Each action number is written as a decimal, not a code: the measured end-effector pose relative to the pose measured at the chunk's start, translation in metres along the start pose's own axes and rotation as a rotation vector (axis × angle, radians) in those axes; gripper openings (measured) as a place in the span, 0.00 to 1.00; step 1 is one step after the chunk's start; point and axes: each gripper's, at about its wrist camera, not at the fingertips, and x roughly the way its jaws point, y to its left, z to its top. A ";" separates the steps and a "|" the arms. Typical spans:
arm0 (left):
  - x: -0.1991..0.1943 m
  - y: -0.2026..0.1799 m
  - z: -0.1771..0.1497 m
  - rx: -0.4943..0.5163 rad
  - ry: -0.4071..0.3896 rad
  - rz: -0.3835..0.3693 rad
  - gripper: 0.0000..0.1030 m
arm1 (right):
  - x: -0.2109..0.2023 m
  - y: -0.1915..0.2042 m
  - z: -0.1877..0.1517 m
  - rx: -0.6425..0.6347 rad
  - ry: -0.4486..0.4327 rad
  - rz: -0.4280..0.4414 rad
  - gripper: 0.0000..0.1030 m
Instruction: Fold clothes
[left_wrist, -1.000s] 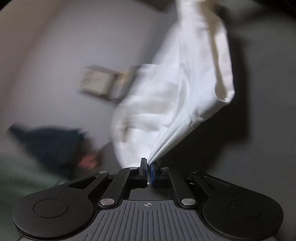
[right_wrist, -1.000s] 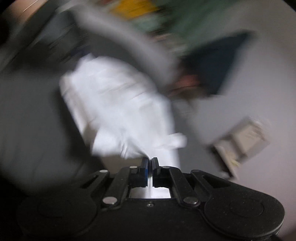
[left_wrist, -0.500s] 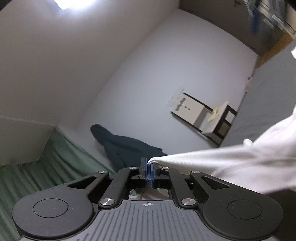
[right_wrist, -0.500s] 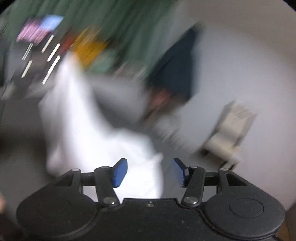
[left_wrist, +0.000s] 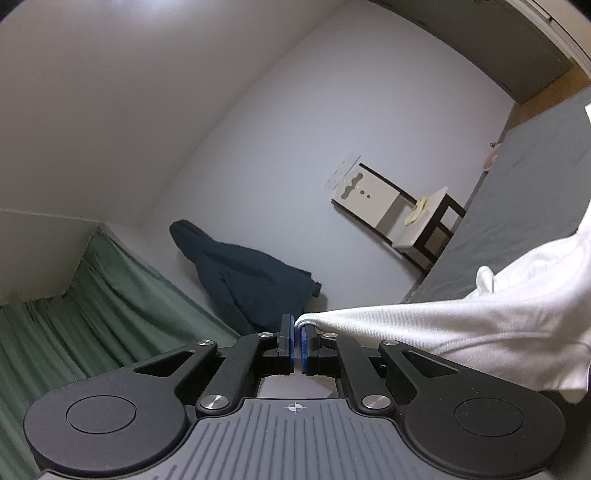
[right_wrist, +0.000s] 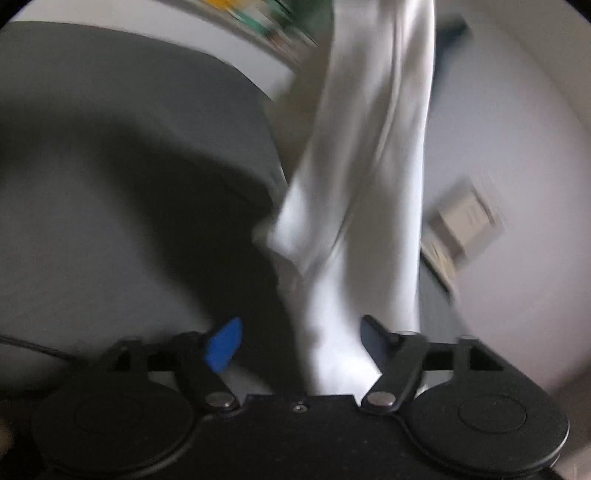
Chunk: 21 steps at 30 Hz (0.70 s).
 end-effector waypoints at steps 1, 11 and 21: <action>0.001 0.002 0.002 -0.010 0.005 -0.003 0.04 | 0.008 0.011 -0.001 -0.041 0.018 -0.058 0.70; 0.006 0.010 0.010 -0.077 -0.005 -0.012 0.04 | 0.039 0.020 0.016 -0.053 -0.046 -0.250 0.90; 0.006 0.013 0.007 -0.107 0.016 -0.013 0.04 | 0.064 -0.030 0.022 0.179 -0.013 -0.162 0.36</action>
